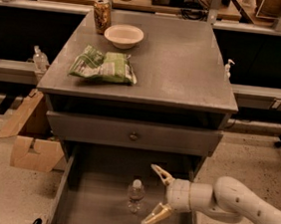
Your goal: Pick water bottle from middle drawer and place on counter
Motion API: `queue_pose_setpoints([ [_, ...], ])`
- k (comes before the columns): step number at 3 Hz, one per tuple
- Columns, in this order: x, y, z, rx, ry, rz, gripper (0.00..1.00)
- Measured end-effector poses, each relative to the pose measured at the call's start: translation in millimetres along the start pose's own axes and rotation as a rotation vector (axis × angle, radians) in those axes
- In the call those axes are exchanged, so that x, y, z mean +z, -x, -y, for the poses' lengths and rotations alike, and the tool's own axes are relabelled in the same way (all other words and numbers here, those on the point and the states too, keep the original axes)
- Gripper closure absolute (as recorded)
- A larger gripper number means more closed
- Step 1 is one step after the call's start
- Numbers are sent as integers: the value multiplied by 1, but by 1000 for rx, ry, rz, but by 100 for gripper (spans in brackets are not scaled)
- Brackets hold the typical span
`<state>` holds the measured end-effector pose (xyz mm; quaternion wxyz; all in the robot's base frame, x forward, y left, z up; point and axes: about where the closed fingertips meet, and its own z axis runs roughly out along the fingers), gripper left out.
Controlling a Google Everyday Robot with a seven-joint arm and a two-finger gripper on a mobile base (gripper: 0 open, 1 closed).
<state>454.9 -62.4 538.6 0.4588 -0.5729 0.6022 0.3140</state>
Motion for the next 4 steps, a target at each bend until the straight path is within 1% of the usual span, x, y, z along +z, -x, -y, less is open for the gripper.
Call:
queue_pose_setpoints([
  [1,42,-34,6,47,46,8,0],
  [2,63,-51,11,82,69,24,0],
  [3,78,-60,11,121,88,68,19],
  [4,89,-55,3,180,107,126,43],
])
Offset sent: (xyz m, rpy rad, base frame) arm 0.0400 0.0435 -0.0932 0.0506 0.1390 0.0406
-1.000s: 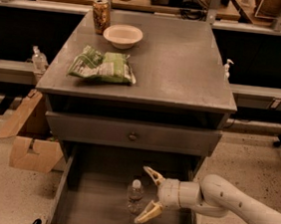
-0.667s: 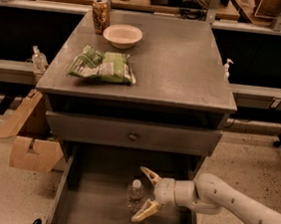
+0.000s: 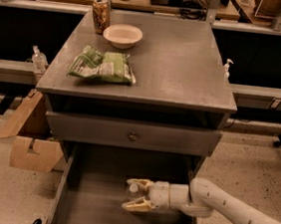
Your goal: Pick water bottle from middle drawer and place on counter
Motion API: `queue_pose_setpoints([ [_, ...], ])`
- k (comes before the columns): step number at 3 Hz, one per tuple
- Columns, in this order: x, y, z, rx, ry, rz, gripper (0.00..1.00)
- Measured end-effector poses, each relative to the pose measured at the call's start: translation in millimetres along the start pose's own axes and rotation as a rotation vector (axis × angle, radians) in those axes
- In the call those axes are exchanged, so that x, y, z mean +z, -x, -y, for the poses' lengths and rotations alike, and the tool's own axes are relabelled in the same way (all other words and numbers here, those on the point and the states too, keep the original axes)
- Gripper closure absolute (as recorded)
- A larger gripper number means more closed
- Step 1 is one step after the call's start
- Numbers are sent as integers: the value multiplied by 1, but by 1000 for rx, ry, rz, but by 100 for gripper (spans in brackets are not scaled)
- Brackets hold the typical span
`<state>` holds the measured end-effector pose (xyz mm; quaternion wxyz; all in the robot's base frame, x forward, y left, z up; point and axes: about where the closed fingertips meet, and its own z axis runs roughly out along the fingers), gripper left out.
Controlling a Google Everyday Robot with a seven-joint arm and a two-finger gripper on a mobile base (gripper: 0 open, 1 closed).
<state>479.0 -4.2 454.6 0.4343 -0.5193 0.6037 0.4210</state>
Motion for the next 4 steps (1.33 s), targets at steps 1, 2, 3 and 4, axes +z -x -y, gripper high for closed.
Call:
queue_pose_setpoints([
  [1,7,19,-15,41,24,138,66],
  [2,-12,61,-36,80,50,242,89],
  [3,-78,141,-63,82,55,273,100],
  [4,-132,204,-66,90,8,205,100],
])
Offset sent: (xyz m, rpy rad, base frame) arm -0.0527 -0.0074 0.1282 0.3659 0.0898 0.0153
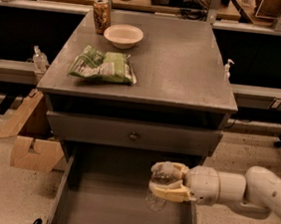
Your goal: Pick water bottle from middle drawer and place on counter
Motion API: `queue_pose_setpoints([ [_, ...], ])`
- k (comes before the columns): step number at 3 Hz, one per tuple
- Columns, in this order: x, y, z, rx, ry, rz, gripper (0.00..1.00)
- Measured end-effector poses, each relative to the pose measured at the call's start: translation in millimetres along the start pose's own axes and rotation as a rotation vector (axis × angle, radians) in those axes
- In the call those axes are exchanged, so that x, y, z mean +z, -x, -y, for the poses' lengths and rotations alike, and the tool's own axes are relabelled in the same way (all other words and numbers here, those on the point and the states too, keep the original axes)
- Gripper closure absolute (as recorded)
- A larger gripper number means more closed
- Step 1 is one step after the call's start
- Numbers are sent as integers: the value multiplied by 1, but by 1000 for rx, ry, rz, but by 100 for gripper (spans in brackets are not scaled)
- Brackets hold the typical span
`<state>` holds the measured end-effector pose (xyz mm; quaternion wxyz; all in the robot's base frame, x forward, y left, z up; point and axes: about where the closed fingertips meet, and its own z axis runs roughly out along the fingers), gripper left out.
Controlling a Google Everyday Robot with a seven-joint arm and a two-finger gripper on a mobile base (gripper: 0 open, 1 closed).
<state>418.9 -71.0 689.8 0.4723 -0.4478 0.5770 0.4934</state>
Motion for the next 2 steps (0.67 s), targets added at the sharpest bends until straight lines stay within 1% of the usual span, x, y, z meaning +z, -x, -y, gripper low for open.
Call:
queue_pose_setpoints([
  [1,-35,88,12,-23,-63,-92,100],
  [2,-66,170,41,-37,-146,-178,100],
])
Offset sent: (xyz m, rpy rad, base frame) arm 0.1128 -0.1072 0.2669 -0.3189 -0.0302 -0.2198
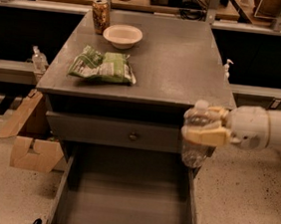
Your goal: Pick water bottle from middle drawer and place on counter
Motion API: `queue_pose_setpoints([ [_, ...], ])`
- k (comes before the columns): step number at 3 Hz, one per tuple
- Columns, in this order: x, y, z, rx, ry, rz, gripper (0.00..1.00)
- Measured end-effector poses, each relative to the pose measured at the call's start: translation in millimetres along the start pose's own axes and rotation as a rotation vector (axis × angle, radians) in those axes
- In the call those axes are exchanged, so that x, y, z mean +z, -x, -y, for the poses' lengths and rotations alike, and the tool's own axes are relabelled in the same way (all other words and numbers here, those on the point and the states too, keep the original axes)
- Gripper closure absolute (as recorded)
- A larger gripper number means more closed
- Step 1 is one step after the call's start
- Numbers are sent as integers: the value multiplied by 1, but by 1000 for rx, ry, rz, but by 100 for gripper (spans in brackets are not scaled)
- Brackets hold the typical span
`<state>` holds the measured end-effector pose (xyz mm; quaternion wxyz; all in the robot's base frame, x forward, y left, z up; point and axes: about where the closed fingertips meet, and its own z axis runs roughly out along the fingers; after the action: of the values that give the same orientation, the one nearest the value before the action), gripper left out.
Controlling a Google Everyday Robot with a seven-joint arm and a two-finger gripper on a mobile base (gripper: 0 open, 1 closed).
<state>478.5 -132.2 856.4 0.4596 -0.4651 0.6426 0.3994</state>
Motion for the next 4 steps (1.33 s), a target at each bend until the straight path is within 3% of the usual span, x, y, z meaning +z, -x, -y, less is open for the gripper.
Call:
queue_pose_setpoints([
  [1,-31,46,36,16,-93,-27,100],
  [3,-37,69,51,11,-116,-16,100],
  [4,-38,101,82,25,-163,39,100],
])
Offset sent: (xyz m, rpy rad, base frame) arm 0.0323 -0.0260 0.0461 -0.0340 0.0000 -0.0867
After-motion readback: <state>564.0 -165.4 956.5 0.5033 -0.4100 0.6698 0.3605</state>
